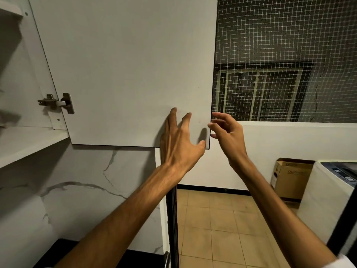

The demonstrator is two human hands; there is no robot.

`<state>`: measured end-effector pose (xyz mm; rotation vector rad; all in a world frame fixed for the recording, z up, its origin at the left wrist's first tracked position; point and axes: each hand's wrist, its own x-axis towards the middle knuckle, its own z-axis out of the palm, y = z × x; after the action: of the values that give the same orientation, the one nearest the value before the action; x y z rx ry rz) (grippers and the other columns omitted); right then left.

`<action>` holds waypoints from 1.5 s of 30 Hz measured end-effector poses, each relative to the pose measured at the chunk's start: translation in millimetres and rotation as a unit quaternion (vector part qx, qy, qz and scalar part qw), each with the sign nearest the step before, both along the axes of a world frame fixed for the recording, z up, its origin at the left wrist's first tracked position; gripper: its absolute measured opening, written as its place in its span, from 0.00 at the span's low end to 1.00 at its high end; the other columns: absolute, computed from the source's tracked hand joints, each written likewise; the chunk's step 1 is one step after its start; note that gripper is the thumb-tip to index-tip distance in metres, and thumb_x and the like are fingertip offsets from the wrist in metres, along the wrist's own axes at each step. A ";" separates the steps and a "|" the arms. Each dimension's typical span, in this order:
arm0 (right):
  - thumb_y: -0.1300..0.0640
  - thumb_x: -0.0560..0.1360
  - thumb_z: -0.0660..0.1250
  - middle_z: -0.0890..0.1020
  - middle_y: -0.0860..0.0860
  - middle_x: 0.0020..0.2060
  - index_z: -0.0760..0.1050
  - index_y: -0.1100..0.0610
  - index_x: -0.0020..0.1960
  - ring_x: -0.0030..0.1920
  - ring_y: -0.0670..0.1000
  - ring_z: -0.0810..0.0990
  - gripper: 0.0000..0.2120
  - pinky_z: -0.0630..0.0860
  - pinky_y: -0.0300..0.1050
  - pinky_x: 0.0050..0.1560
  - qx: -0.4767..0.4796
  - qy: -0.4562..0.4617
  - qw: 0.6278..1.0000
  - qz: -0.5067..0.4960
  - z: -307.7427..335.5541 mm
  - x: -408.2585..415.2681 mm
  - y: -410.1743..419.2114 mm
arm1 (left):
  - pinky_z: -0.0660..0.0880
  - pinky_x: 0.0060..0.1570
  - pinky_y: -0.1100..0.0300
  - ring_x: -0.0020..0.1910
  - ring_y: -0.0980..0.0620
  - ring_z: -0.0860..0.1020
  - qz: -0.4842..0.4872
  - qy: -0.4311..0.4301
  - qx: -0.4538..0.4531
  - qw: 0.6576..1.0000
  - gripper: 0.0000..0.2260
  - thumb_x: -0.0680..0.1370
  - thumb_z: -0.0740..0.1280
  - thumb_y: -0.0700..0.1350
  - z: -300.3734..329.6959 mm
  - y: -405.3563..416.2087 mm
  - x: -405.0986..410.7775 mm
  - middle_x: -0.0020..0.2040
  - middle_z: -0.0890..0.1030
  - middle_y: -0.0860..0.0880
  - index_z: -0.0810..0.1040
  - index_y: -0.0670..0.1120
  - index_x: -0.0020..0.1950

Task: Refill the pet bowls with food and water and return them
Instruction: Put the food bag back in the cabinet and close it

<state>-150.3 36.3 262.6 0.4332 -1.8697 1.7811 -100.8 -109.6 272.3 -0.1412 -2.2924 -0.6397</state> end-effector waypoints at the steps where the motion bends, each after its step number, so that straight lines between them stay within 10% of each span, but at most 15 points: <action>1: 0.58 0.78 0.71 0.87 0.49 0.52 0.80 0.53 0.66 0.55 0.46 0.86 0.16 0.83 0.55 0.61 -0.002 -0.002 1.000 -0.001 -0.2 -1.7 -0.5 | 0.68 0.75 0.46 0.82 0.46 0.54 0.001 -0.005 0.001 1.000 0.39 0.74 0.75 0.56 -0.3 -0.7 -0.6 0.84 0.51 0.47 0.63 0.50 0.81; 27: 0.63 0.80 0.71 0.87 0.51 0.44 0.81 0.56 0.64 0.49 0.42 0.87 0.14 0.85 0.46 0.52 0.005 0.000 1.000 0.028 -0.4 36.5 5.0 | 0.72 0.72 0.44 0.82 0.46 0.56 0.003 0.001 0.015 1.000 0.38 0.73 0.76 0.55 -16.3 -3.0 34.1 0.84 0.48 0.49 0.65 0.51 0.80; 45: 0.60 0.79 0.73 0.88 0.54 0.52 0.81 0.55 0.66 0.54 0.51 0.87 0.15 0.83 0.43 0.48 0.052 0.037 0.990 0.128 3.9 98.2 -4.7 | 0.68 0.67 0.60 0.80 0.50 0.61 -0.005 0.005 0.085 0.996 0.37 0.75 0.75 0.55 -23.3 -18.3 115.7 0.83 0.55 0.51 0.63 0.55 0.81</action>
<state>-52.1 31.6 266.6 0.7996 -1.9317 1.8052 14.9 -127.9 249.0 -0.0758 -2.2174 -0.8331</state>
